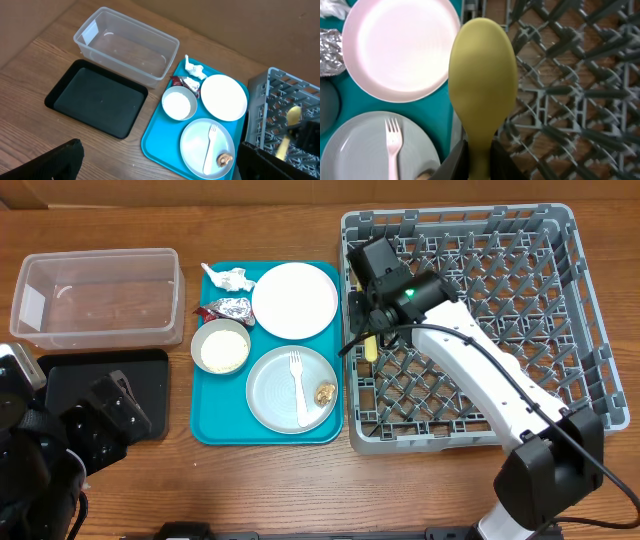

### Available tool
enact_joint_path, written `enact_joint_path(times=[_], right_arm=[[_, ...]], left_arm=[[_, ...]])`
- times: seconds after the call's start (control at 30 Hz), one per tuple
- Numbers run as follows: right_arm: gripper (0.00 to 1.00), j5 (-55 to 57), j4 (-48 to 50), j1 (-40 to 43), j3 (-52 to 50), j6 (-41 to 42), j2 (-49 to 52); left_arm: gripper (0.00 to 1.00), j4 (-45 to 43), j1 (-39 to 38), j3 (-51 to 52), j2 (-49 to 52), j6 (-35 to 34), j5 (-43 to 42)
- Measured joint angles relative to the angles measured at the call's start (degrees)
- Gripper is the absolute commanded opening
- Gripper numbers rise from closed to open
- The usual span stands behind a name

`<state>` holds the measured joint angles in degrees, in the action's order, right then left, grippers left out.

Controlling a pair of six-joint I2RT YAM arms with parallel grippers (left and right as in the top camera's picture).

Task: Sort waste into correct bins and load items into the dishwasher rack
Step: 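Grasp the pink fork with the right gripper and place it in the rack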

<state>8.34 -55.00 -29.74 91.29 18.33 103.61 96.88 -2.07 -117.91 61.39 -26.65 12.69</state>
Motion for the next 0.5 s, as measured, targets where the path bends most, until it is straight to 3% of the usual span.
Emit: enact_joint_path(times=[0.07,0.17,0.2,0.5], right_arm=[[0.33,-0.46,2.05,0.02,-2.62,-1.53,0.0],[0.58,-0.68,2.89,-0.02,-4.98,-2.71,0.07],[0.61,-0.74,2.62,-0.02,-5.22,-3.15,0.07],[0.62,-9.07,-1.81,-2.34,-0.13,-3.06,-1.22]], left_arm=[[1.0,0.0,0.0,0.0,0.0,0.0,0.0],[1.0,-0.02,0.0,0.0,0.0,0.0,0.0],[1.0,-0.02,0.0,0.0,0.0,0.0,0.0],[1.0,0.0,0.0,0.0,0.0,0.0,0.0]])
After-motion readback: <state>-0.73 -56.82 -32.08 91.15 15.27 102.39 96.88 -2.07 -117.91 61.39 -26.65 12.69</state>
